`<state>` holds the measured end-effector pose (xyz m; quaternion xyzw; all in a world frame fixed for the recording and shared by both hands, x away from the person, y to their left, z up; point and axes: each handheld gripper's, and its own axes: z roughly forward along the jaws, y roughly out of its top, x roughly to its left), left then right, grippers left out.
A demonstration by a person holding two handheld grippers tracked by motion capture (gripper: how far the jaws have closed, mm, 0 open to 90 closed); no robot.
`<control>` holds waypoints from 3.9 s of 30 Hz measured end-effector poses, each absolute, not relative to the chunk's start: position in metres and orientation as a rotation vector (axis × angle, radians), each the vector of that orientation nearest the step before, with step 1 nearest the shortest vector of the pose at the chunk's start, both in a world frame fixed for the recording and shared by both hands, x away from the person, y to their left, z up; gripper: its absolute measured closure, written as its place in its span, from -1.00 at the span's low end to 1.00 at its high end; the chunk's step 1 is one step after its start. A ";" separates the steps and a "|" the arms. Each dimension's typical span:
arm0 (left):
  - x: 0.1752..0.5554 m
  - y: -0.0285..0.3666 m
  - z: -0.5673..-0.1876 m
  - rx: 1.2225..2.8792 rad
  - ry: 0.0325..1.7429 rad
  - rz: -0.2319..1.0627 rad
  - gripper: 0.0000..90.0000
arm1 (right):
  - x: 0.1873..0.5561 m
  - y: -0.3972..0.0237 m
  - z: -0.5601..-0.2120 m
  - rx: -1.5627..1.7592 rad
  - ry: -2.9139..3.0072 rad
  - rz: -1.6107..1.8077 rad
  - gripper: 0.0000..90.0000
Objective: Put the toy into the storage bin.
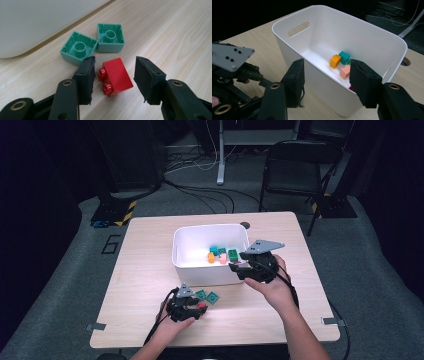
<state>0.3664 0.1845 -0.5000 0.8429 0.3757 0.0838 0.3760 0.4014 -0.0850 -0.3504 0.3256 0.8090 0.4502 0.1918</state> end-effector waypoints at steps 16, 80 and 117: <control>0.369 0.186 -0.498 2.200 0.939 0.247 0.49 | 0.405 -0.094 -0.348 0.930 2.243 1.281 0.04; 0.475 0.177 -0.343 2.065 0.884 0.205 0.49 | 0.406 -0.123 -0.342 1.006 2.145 1.406 0.04; 0.545 0.146 -0.376 2.183 1.035 0.262 0.28 | 0.403 -0.117 -0.343 0.988 2.154 1.422 0.03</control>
